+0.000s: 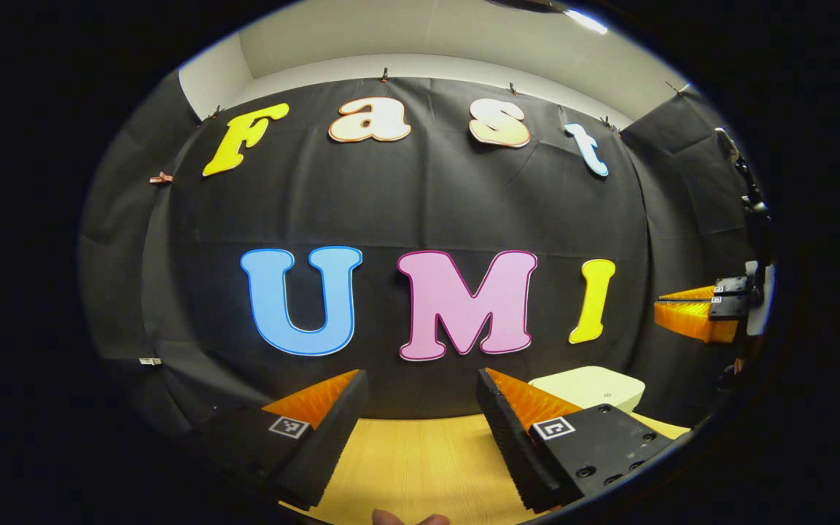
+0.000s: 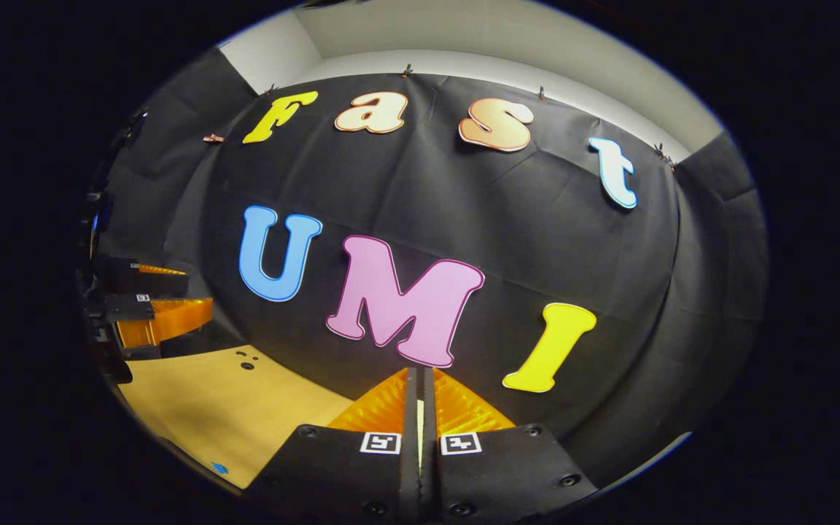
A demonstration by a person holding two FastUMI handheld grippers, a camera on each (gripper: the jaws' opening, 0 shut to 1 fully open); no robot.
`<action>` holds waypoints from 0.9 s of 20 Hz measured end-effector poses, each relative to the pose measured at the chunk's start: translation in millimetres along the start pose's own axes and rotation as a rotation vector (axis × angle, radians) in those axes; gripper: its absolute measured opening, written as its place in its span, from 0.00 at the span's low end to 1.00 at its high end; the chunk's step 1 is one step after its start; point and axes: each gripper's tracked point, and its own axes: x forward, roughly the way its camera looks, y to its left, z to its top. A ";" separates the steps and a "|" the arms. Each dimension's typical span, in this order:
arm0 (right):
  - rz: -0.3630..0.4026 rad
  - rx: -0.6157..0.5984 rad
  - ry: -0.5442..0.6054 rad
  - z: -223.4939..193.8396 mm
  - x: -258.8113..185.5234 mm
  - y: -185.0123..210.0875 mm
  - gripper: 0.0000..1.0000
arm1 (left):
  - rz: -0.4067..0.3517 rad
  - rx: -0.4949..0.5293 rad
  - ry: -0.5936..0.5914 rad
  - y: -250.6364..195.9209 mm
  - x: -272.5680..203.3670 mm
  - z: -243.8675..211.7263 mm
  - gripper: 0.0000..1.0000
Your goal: Press the lid of the desktop garbage bin to open it, pick up the crumpled paper on the desktop and throw it into the bin, then pick up the pop can on the desktop and drop it into the bin, and finally close the garbage bin lid.
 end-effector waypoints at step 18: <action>0.129 0.181 0.655 -160.6 80.2 -36.9 0.05 | 0.008 0.004 0.009 5.5 -9.3 -10.6 0.95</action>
